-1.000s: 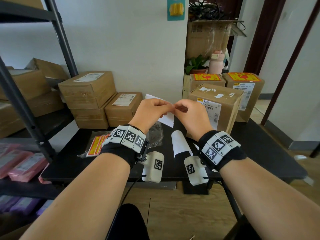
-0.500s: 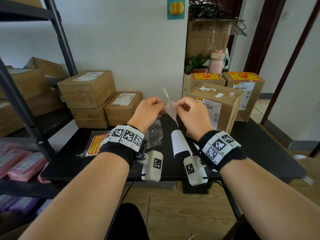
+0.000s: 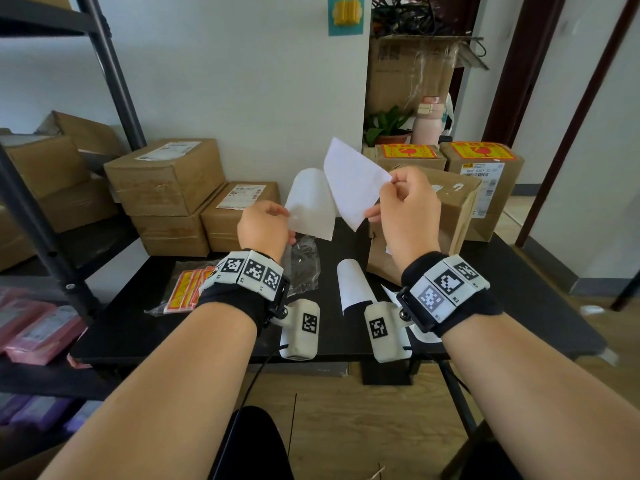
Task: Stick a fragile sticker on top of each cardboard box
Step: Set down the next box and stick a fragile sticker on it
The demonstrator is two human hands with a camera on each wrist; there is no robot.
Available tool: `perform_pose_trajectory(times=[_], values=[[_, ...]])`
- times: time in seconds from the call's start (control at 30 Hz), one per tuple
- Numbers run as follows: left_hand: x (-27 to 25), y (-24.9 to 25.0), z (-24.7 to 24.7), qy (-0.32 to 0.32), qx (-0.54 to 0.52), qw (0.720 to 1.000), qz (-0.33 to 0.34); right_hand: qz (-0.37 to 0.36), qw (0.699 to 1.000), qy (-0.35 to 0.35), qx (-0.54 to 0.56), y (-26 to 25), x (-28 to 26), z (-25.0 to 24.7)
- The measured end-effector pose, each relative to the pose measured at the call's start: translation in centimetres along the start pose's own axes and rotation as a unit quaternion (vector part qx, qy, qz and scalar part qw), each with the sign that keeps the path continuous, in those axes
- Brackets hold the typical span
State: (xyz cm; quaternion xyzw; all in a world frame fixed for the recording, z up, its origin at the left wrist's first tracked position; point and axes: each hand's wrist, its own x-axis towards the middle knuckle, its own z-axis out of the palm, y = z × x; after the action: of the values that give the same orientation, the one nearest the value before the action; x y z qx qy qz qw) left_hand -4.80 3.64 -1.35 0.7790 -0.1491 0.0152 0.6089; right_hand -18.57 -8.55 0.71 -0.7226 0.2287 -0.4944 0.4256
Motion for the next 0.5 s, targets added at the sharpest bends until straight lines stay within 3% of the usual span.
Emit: perform_pose_trajectory(times=[0.23, 0.27, 0.3, 0.33, 0.4, 0.5], values=[[0.1, -1.4, 1.3, -0.102, 0.004, 0.99, -0.094, -0.013, 0.999, 0.028, 0.015, -0.5, -0.1, -0.2], [-0.7, -1.6, 1.5, -0.135, 0.1, 0.981, -0.095, -0.015, 0.999, 0.032, 0.017, -0.6, -0.1, -0.2], [-1.3, -1.9, 1.7, -0.163, 0.244, 0.955, -0.037, -0.016, 0.999, 0.036, 0.019, -0.6, -0.1, -0.2], [-1.5, -1.6, 1.8, -0.19, 0.268, 0.944, -0.032, -0.017, 0.999, 0.039, 0.022, -0.6, 0.0, -0.1], [-1.2, -0.7, 2.2, -0.232, 0.18, 0.951, -0.094, -0.021, 0.999, 0.035, 0.02, -0.6, 0.0, 0.1], [-1.6, -0.4, 2.5, -0.278, 0.208, 0.936, -0.063, -0.023, 0.999, 0.024, 0.01, -0.4, -0.2, 0.3]])
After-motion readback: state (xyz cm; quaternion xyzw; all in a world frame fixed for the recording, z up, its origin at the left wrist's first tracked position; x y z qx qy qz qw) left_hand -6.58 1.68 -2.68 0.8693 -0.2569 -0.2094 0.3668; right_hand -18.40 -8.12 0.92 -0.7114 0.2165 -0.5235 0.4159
